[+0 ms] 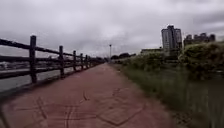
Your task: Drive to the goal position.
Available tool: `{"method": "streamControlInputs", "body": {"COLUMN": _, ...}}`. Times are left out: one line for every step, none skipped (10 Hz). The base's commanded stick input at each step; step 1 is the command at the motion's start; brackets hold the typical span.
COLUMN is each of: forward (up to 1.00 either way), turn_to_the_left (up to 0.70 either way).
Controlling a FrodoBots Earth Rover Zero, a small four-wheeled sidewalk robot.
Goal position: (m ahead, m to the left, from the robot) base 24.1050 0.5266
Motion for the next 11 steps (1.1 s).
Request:
{"method": "streamControlInputs", "body": {"forward": 1.00, "turn_to_the_left": 0.16}}
{"method": "streamControlInputs", "body": {"forward": 1.00, "turn_to_the_left": 0.40}}
{"method": "streamControlInputs", "body": {"forward": 1.00, "turn_to_the_left": 0.40}}
{"method": "streamControlInputs", "body": {"forward": 1.00, "turn_to_the_left": 0.40}}
{"method": "streamControlInputs", "body": {"forward": 1.00, "turn_to_the_left": 0.00}}
{"method": "streamControlInputs", "body": {"forward": 1.00, "turn_to_the_left": 0.00}}
{"method": "streamControlInputs", "body": {"forward": 1.00, "turn_to_the_left": 0.00}}
{"method": "streamControlInputs", "body": {"forward": 1.00, "turn_to_the_left": 0.00}}
{"method": "streamControlInputs", "body": {"forward": 1.00, "turn_to_the_left": 0.00}}
{"method": "streamControlInputs", "body": {"forward": 1.00, "turn_to_the_left": 0.00}}
{"method": "streamControlInputs", "body": {"forward": 1.00, "turn_to_the_left": 0.00}}
